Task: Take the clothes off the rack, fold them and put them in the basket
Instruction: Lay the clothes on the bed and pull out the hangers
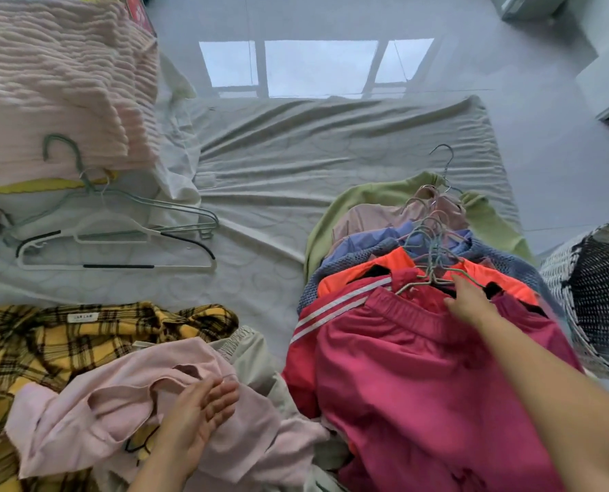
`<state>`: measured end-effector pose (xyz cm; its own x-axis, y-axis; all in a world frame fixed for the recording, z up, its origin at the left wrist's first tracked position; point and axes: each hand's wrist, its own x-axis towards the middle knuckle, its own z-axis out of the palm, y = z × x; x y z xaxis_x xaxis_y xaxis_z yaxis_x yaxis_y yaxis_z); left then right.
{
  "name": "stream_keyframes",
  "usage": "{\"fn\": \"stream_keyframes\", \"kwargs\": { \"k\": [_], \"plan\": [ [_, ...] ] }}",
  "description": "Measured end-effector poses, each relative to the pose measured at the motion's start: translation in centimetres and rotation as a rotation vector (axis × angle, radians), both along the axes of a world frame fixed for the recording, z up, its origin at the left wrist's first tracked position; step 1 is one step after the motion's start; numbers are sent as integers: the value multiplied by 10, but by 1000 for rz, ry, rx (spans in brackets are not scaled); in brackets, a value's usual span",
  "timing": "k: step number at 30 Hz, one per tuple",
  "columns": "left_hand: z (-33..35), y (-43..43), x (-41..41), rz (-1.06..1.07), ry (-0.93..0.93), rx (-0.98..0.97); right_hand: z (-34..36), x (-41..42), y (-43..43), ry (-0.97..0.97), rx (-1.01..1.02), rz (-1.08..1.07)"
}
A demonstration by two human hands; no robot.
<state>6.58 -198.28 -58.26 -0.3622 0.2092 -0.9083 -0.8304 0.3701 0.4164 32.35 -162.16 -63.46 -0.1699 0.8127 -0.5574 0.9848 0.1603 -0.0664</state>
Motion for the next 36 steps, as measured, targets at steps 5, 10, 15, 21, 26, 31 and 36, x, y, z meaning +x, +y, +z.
{"fn": "stream_keyframes", "kwargs": {
  "k": [5, 10, 15, 21, 26, 31, 36],
  "plan": [
    [1, 32, 54, -24, 40, 18, 24, 7, 3, 230, -31, 172],
    [20, 71, 71, -333, 344, 86, 92, -3, -43, 617, -421, 216],
    [49, 96, 62, -927, 749, 256, 135, -29, -91, 777, -554, 211],
    [82, 28, -1, -1091, 841, 267, 157, -84, -147, 821, -594, 130],
    [87, -76, -73, -1014, 919, 176, 155, -143, -203, 785, -621, 85],
    [70, -160, -94, -841, 904, 104, 153, -194, -241, 700, -582, 212],
    [51, -254, -141, -411, 900, -383, 159, -207, -208, 841, -298, -112]
  ]
}}
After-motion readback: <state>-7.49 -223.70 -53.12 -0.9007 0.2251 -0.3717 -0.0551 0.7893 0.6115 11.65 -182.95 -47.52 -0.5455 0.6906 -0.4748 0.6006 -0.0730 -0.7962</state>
